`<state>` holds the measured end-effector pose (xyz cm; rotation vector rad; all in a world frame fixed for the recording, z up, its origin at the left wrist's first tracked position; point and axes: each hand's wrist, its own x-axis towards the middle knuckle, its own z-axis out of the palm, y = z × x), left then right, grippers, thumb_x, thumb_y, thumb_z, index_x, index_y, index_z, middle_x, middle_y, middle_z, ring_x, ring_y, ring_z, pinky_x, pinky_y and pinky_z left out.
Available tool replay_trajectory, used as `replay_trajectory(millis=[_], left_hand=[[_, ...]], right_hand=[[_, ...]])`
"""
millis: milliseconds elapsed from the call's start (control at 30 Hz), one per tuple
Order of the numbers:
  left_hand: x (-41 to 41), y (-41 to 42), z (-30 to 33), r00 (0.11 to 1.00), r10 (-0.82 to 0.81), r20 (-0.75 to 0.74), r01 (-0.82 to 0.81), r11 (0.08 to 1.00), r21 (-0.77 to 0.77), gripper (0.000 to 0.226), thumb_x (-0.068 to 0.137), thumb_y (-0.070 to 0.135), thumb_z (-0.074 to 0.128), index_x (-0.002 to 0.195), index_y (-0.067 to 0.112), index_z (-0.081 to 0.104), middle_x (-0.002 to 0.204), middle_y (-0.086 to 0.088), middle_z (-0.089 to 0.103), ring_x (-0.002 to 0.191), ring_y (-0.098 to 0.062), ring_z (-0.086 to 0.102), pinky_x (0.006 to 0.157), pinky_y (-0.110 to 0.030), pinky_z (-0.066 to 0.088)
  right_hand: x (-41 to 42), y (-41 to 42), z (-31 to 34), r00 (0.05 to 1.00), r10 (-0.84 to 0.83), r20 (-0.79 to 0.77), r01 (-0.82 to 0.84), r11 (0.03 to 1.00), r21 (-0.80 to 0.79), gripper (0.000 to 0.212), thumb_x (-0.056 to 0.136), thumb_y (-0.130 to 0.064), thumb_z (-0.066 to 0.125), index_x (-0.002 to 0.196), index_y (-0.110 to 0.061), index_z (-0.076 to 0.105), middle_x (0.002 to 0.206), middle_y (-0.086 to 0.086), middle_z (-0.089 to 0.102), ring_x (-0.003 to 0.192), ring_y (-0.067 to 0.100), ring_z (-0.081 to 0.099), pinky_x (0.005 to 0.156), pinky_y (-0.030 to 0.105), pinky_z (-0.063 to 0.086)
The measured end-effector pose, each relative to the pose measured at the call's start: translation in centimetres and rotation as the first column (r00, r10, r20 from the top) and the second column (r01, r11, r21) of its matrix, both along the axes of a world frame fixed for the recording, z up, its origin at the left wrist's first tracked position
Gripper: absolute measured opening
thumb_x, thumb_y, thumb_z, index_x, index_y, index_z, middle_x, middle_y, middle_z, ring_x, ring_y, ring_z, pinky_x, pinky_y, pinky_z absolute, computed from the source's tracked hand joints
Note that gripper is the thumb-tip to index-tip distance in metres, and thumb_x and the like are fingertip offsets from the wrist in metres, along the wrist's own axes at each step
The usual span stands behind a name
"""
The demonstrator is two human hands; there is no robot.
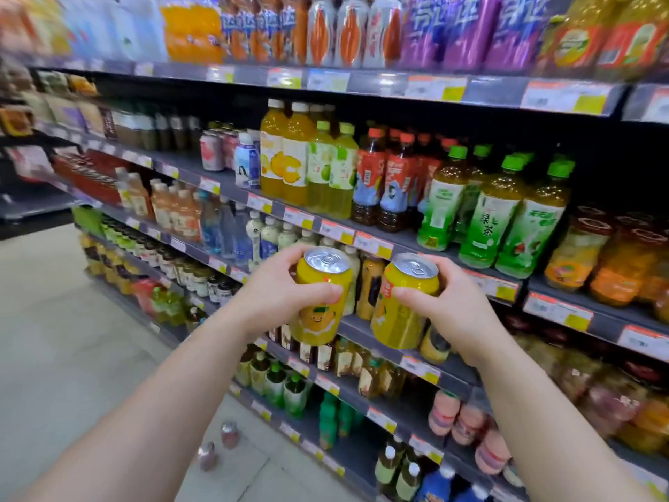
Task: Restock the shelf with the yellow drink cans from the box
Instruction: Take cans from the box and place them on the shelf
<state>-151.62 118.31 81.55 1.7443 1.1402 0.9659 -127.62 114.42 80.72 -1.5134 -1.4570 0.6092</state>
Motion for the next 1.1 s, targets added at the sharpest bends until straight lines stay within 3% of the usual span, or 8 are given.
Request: replay_trajectory(millis=[267,367,467,533,700,900,1000,1100], left_hand=[[-12.6,8.9,2.2,0.999,0.049,-0.003,-0.049,0.999,0.015,0.042,0.072,0.026,0.08,0.105,0.039,0.058,0.098,0.011,0.071,0.08,0.001,0.068,0.066,-0.017,0.05],[-16.3,12.4,1.8,0.996,0.076,0.036,-0.076,0.997,-0.006,0.048,0.067,0.032,0.083,0.107,0.039,0.059,0.101,0.009,0.071,0.086,-0.006,0.07,0.072,-0.026,0.055],[-19.6,16.3,0.9,0.991,0.122,0.052,-0.121,0.993,-0.016,0.06,0.054,0.044,0.08,0.11,0.039,0.059,0.105,0.007,0.071,0.092,-0.012,0.07,0.078,-0.034,0.056],[-21.6,19.1,0.3,0.988,0.144,0.056,-0.143,0.989,-0.027,0.057,0.055,0.044,0.079,0.108,0.041,0.059,0.105,0.009,0.07,0.092,-0.011,0.069,0.077,-0.033,0.055],[-26.6,26.5,-0.6,0.966,0.229,0.124,-0.225,0.973,-0.039,0.052,0.066,0.026,0.085,0.111,0.033,0.06,0.099,0.005,0.073,0.086,-0.012,0.071,0.069,-0.027,0.056],[-32.4,35.6,0.8,0.943,0.286,0.171,-0.286,0.958,-0.028,0.046,0.071,0.016,0.082,0.109,0.03,0.061,0.094,0.005,0.074,0.081,-0.01,0.072,0.059,-0.017,0.052],[-34.6,39.1,0.9,0.944,0.273,0.185,-0.274,0.961,-0.023,0.056,0.066,0.021,0.086,0.115,0.028,0.06,0.098,0.004,0.073,0.083,-0.009,0.071,0.061,-0.018,0.053],[-36.9,42.7,0.7,0.955,0.227,0.19,-0.226,0.974,-0.029,0.059,0.058,0.033,0.081,0.114,0.03,0.06,0.099,0.004,0.073,0.085,-0.011,0.072,0.066,-0.022,0.055]], right_hand=[[-12.5,9.6,1.3,0.996,0.038,-0.084,-0.035,0.999,0.032,0.051,0.072,-0.039,0.079,0.117,-0.034,0.055,0.106,-0.014,0.066,0.091,0.003,0.063,0.063,0.015,0.048],[-16.0,13.5,1.3,0.996,0.066,-0.057,-0.066,0.998,0.006,0.057,0.069,-0.045,0.079,0.119,-0.034,0.055,0.107,-0.014,0.067,0.094,0.008,0.065,0.079,0.032,0.055],[-19.3,17.7,1.2,0.996,0.084,-0.039,-0.084,0.996,-0.008,0.065,0.062,-0.055,0.077,0.119,-0.036,0.054,0.109,-0.014,0.066,0.097,0.01,0.065,0.086,0.04,0.054],[-21.5,20.7,1.2,0.996,0.086,-0.027,-0.086,0.996,0.006,0.068,0.056,-0.061,0.075,0.117,-0.037,0.055,0.109,-0.013,0.065,0.098,0.011,0.064,0.084,0.039,0.054],[-26.9,29.2,1.1,0.985,0.165,-0.045,-0.163,0.986,0.035,0.045,0.069,-0.041,0.08,0.109,-0.039,0.059,0.1,-0.018,0.068,0.089,0.002,0.065,0.069,0.025,0.052],[-33.1,39.2,2.8,0.976,0.204,-0.069,-0.201,0.978,0.055,0.039,0.065,-0.043,0.08,0.099,-0.041,0.06,0.098,-0.018,0.069,0.09,0.003,0.065,0.081,0.033,0.053],[-35.0,42.6,3.1,0.98,0.189,-0.065,-0.185,0.981,0.065,0.045,0.059,-0.048,0.079,0.1,-0.041,0.061,0.097,-0.017,0.07,0.09,0.004,0.066,0.081,0.034,0.054],[-37.2,45.5,3.1,0.986,0.156,-0.061,-0.154,0.987,0.048,0.045,0.066,-0.04,0.08,0.106,-0.038,0.061,0.097,-0.016,0.07,0.089,0.002,0.066,0.078,0.028,0.052]])
